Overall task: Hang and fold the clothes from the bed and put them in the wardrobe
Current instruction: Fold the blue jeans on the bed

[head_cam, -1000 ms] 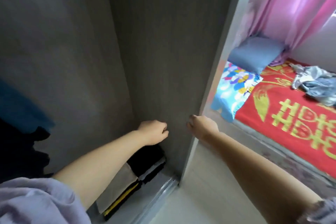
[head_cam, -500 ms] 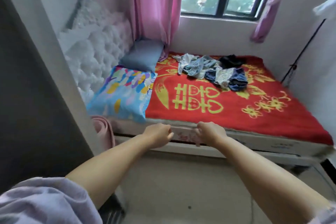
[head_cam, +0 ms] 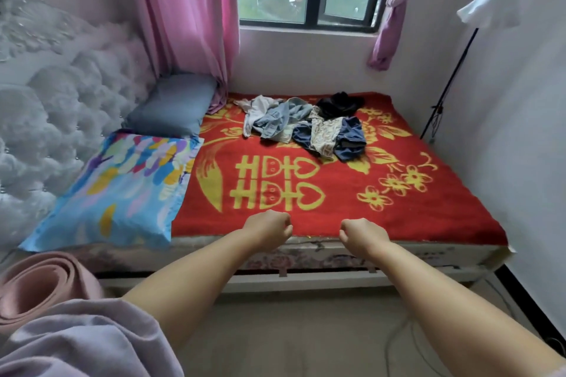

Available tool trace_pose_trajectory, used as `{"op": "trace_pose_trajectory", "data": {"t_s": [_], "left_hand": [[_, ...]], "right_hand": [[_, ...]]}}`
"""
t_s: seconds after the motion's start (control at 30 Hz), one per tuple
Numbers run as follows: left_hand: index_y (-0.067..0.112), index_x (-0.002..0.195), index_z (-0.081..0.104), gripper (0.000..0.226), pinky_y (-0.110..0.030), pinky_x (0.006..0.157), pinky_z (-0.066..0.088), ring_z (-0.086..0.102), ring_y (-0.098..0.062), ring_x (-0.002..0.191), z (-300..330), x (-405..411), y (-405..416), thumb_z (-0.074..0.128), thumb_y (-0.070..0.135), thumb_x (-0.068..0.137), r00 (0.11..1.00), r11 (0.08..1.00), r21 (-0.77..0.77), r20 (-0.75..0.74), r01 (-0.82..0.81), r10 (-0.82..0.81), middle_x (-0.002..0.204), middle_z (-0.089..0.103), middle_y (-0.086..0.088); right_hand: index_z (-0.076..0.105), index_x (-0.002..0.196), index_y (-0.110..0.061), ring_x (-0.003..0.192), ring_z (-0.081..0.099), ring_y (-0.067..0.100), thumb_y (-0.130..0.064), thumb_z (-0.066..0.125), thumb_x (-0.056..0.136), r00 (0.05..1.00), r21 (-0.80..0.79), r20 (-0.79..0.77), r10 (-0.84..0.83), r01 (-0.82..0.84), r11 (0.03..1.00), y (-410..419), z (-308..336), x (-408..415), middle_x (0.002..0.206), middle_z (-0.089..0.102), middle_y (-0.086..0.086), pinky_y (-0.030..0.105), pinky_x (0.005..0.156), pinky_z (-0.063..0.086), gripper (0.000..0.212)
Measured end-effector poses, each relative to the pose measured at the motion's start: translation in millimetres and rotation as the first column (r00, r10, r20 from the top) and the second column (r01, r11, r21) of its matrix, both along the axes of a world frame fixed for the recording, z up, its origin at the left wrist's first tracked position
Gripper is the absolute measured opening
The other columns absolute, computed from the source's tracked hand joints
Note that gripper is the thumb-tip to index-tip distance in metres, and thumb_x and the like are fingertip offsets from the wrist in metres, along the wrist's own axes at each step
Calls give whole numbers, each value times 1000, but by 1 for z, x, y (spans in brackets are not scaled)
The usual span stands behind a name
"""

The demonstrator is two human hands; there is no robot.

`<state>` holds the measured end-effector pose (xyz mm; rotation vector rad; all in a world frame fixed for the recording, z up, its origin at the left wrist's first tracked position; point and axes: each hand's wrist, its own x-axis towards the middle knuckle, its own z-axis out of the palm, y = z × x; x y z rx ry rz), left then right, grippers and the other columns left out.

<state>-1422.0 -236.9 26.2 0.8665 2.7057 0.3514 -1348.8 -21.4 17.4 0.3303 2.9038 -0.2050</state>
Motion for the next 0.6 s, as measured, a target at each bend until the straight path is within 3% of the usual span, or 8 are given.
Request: {"op": "trace_pose_trajectory", "data": {"t_s": [0.17, 0.33, 0.6], "left_hand": [[14, 110, 60, 33, -37, 70, 55, 63, -21, 84, -22, -61, 45, 38, 36, 99, 998, 998, -50, 56, 41, -38, 101, 66, -3], [12, 107, 61, 33, -30, 57, 48, 62, -20, 81, -37, -152, 88, 39, 35, 100, 994, 996, -41, 77, 80, -77, 98, 66, -4], [11, 112, 60, 38, -35, 68, 50, 62, -25, 87, -38, -302, 173, 35, 37, 100, 981, 978, -123, 117, 167, -153, 103, 65, -5]], "right_hand": [[61, 98, -17, 82, 60, 22, -28, 37, 97, 997, -12, 68, -23, 24, 1000, 42, -21, -55, 94, 64, 0, 30, 63, 43, 27], [62, 101, -17, 83, 60, 21, -27, 37, 98, 995, -18, 91, -47, 49, 999, 85, -32, -144, 96, 64, 0, 30, 64, 46, 27], [63, 105, -19, 86, 60, 23, -26, 37, 96, 989, -29, 53, -136, 138, 990, 153, -35, -271, 104, 66, 2, 30, 64, 43, 28]]}}
